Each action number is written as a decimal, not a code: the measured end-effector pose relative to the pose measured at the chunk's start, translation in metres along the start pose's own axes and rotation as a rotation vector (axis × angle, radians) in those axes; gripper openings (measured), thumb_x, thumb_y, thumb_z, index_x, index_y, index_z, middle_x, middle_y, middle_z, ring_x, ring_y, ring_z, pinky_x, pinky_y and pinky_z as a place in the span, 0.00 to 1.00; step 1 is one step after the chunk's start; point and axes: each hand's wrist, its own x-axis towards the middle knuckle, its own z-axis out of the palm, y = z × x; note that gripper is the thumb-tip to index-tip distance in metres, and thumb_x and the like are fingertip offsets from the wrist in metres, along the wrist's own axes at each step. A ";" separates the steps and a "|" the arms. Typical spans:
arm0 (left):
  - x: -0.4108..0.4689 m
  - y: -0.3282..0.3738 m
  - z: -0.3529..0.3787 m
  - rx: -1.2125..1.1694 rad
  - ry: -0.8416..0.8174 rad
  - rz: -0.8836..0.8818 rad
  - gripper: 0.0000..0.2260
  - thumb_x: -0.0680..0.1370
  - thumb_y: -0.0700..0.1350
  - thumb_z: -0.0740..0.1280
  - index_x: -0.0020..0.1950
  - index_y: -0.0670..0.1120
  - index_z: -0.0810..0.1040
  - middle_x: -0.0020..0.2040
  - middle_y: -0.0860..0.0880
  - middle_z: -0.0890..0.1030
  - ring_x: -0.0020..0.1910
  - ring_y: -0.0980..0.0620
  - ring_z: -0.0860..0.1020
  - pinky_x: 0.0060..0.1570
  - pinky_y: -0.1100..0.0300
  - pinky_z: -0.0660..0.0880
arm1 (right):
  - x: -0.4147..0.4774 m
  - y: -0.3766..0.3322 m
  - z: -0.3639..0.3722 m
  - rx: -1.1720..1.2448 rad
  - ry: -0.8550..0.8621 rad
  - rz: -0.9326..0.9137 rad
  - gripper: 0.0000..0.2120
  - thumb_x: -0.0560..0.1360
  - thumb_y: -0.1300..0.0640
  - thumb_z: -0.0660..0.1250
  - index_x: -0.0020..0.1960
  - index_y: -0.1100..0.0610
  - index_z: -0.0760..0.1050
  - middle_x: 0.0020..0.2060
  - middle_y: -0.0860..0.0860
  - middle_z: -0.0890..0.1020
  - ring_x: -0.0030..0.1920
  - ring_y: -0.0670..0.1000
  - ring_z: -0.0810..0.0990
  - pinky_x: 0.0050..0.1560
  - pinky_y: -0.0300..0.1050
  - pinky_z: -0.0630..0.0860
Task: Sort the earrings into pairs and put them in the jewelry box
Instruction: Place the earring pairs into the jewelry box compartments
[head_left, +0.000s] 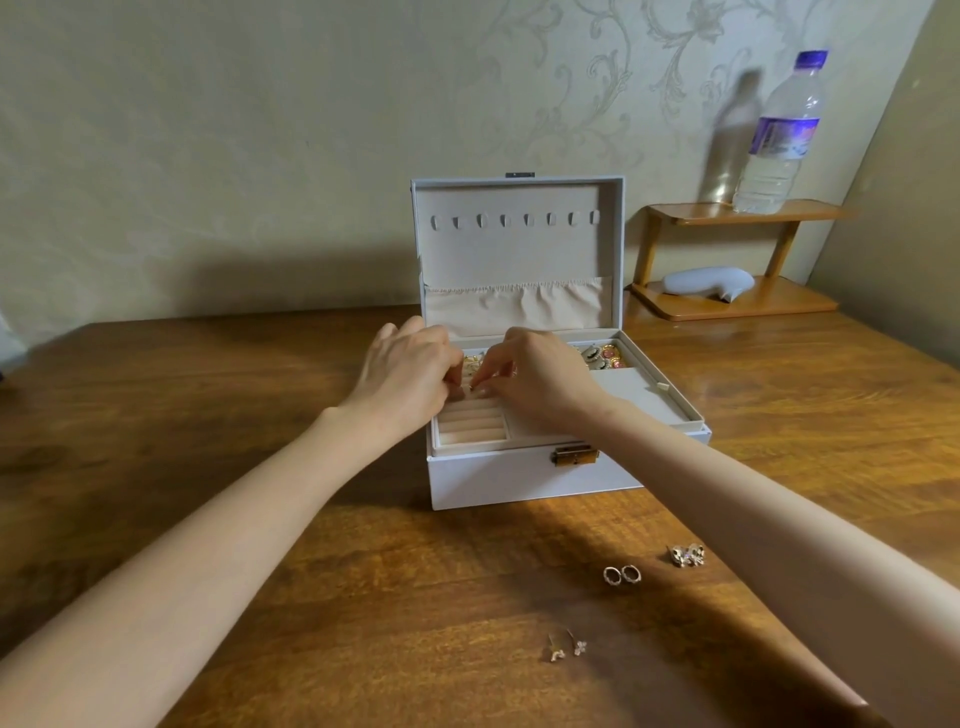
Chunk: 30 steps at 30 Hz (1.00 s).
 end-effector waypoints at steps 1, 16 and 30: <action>0.000 0.001 0.000 0.007 0.003 0.001 0.07 0.77 0.40 0.63 0.51 0.46 0.78 0.43 0.52 0.68 0.45 0.52 0.62 0.46 0.59 0.58 | 0.000 0.000 0.000 -0.002 0.001 0.001 0.04 0.71 0.54 0.70 0.45 0.48 0.83 0.46 0.50 0.78 0.47 0.51 0.77 0.47 0.48 0.75; -0.009 -0.008 -0.009 0.027 -0.063 0.074 0.11 0.79 0.40 0.59 0.56 0.47 0.79 0.51 0.50 0.76 0.50 0.52 0.66 0.46 0.58 0.59 | -0.007 -0.003 -0.003 -0.061 -0.030 -0.028 0.08 0.75 0.54 0.66 0.51 0.49 0.82 0.48 0.49 0.79 0.50 0.53 0.78 0.48 0.48 0.75; -0.021 -0.007 -0.007 -0.024 -0.005 0.114 0.15 0.79 0.36 0.59 0.60 0.48 0.79 0.55 0.52 0.78 0.51 0.52 0.67 0.46 0.59 0.59 | -0.010 0.003 -0.004 -0.110 -0.011 -0.100 0.11 0.76 0.54 0.64 0.55 0.44 0.81 0.50 0.48 0.78 0.48 0.51 0.77 0.43 0.45 0.73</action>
